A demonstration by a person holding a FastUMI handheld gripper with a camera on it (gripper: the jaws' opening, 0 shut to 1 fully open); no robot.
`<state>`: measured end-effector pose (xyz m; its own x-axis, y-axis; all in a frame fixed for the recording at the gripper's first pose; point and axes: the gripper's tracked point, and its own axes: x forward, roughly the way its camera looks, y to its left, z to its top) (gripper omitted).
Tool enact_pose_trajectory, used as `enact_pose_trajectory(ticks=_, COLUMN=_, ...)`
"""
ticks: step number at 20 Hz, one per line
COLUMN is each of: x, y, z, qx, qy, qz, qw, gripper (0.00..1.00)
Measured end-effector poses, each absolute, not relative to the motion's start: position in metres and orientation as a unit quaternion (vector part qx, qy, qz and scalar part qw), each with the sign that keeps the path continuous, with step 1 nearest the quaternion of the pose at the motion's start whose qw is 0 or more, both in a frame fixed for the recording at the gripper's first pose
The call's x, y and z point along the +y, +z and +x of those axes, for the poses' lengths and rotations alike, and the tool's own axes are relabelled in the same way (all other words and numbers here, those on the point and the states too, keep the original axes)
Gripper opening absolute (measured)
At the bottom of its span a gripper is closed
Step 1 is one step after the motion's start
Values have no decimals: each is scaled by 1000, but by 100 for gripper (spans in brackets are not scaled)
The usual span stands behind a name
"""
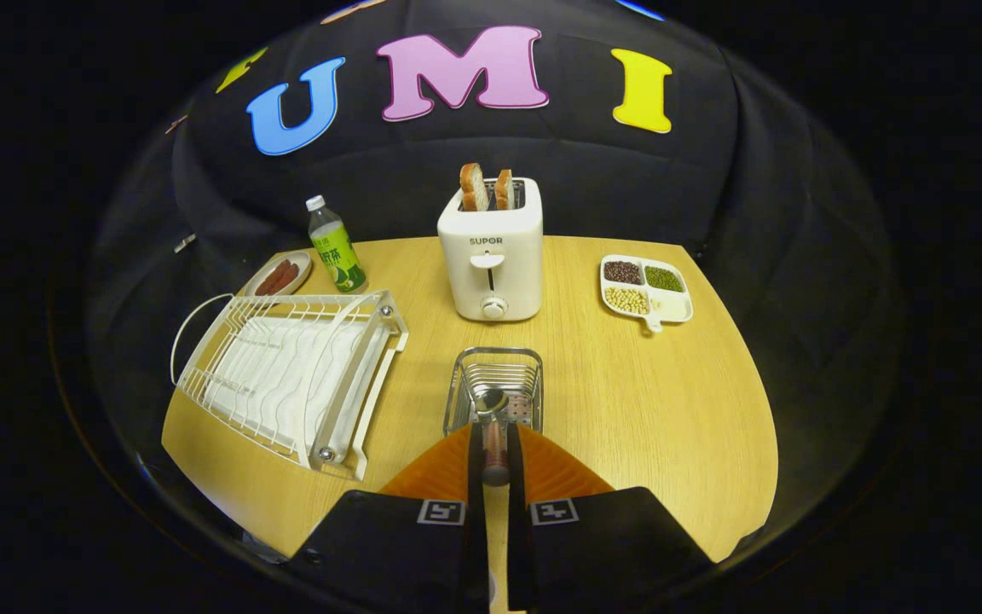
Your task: Take the plate from the dish rack, then take the spoon from the basket and place it into the plate.
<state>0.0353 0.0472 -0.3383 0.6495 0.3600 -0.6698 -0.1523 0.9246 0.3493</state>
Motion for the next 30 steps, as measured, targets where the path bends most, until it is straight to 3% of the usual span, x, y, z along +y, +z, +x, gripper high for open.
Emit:
enact_pose_trajectory(ticks=9, x=28, y=-242, z=31, qx=322, qy=146, qz=151, qw=923, gripper=13)
enact_pose_trajectory(ticks=17, x=27, y=-177, z=-15, qx=285, qy=182, qz=175, qw=924, gripper=13)
enact_pose_trajectory(ticks=22, x=34, y=-184, z=-53, qx=302, qy=197, qz=156, qw=920, gripper=13)
enact_pose_trajectory(ticks=30, x=90, y=-261, z=-102, qx=351, qy=240, qz=102, qw=899, gripper=13)
